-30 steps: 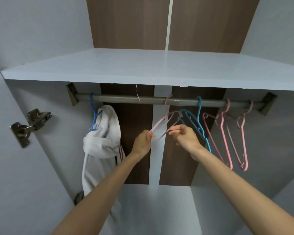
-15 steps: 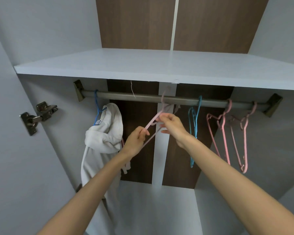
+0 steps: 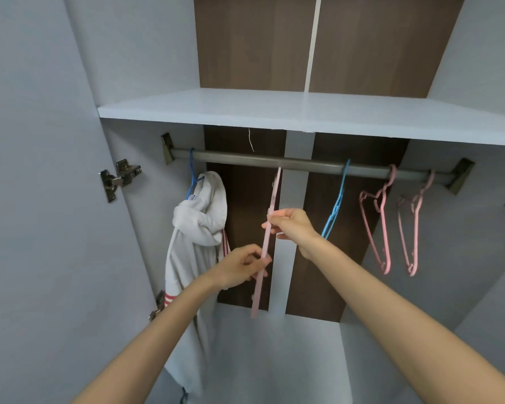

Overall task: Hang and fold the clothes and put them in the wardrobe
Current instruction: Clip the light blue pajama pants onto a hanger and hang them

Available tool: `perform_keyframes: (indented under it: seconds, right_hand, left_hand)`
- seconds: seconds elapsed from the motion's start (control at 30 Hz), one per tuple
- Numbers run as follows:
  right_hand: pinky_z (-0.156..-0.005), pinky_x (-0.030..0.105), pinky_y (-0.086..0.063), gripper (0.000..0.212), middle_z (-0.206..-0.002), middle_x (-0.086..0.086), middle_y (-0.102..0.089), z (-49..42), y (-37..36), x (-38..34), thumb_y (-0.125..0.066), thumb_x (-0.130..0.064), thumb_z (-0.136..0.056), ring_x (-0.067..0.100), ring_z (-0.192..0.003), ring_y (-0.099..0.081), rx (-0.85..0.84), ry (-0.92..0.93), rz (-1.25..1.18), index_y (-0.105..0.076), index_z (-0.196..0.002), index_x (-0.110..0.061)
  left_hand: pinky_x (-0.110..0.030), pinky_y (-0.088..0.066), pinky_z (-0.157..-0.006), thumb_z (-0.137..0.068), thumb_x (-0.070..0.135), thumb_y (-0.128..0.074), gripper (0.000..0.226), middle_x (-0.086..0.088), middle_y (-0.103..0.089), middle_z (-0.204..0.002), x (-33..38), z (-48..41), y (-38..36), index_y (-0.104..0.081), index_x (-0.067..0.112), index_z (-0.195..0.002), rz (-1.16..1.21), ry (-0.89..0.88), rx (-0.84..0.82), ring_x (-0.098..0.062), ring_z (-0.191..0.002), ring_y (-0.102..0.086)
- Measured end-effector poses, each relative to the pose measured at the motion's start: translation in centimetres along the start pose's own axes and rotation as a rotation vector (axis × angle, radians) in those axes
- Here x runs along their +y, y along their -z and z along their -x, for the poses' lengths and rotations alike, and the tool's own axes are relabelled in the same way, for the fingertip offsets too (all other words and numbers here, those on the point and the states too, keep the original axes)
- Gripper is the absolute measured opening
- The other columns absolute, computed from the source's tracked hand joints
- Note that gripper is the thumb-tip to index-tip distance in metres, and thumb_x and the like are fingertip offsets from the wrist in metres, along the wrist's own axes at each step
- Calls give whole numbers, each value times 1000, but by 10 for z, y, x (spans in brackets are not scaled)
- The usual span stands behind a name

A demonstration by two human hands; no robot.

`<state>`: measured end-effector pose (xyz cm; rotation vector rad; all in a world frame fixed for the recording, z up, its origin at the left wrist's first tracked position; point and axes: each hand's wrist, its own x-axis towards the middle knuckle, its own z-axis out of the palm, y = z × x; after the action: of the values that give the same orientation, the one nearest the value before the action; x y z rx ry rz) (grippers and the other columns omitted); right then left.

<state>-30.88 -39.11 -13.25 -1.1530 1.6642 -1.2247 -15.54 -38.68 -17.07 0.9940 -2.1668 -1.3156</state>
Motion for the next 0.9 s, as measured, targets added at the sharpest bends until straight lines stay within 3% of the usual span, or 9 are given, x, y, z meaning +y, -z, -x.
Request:
perform_keyframes:
  seconds: [0.17, 0.3, 0.43, 0.57, 0.7, 0.8, 0.9]
  right_hand:
    - [-54, 11, -46, 8, -78, -1, -63, 54, -9, -3, -59, -17, -93, 11, -70, -61, 4, -50, 89, -63, -93, -10]
    - [-62, 18, -53, 8, -80, 3, -62, 111, -15, -1, -59, -13, -93, 15, -73, -64, 0, -103, 88, -61, -95, -6]
    - [-69, 27, -57, 15, -85, 10, -63, 179, -22, 10, -55, -13, -95, 18, -72, -64, -68, -171, 119, -61, -103, -1]
    - [-64, 26, -57, 14, -78, 7, -60, 252, -27, 20, -45, -6, -98, 16, -61, -61, -97, -207, 157, -58, -100, -1]
    - [-70, 34, -57, 21, -72, -1, -53, 314, -31, 35, -40, -2, -97, 13, -54, -53, -135, -205, 177, -54, -84, -9]
    - [-73, 32, -55, 18, -72, 1, -45, 348, -32, 46, -41, -8, -98, 11, -59, -43, -196, -184, 329, -58, -94, -13]
    - [-71, 30, -54, 21, -67, -1, -43, 378, -32, 56, -41, -5, -94, 9, -53, -38, -257, -220, 314, -60, -99, -12]
  left_hand:
    - [-14, -50, -67, -97, 26, -47, 19, 6, -63, -89, -7, 45, 0, -56, 16, -110, -68, 25, 20, -6, -74, -63]
    - [-20, -50, -75, -98, 27, -45, 24, -1, -60, -103, -18, 93, 3, -52, 15, -118, -110, 90, 115, -10, -84, -60]
    - [-23, -47, -83, -97, 28, -47, 41, -6, -54, -124, -22, 146, -2, -38, 17, -136, -196, 58, 200, -16, -107, -55]
    - [-38, -37, -108, -95, 27, -52, 60, -2, -29, -151, -27, 199, -17, -22, 22, -147, -289, 5, 237, -22, -136, -34]
    - [-40, -23, -116, -95, 25, -52, 66, 0, -14, -157, -34, 245, -31, -16, 22, -150, -432, -106, 165, -20, -144, -16]
    - [-48, -22, -116, -95, 30, -52, 65, 0, -17, -157, -38, 270, -42, -17, 24, -150, -550, -140, 143, -22, -145, -14]
    - [-55, -11, -116, -96, 35, -46, 55, 4, -26, -154, -41, 295, -60, -26, 28, -147, -642, -91, 90, -21, -143, -18]
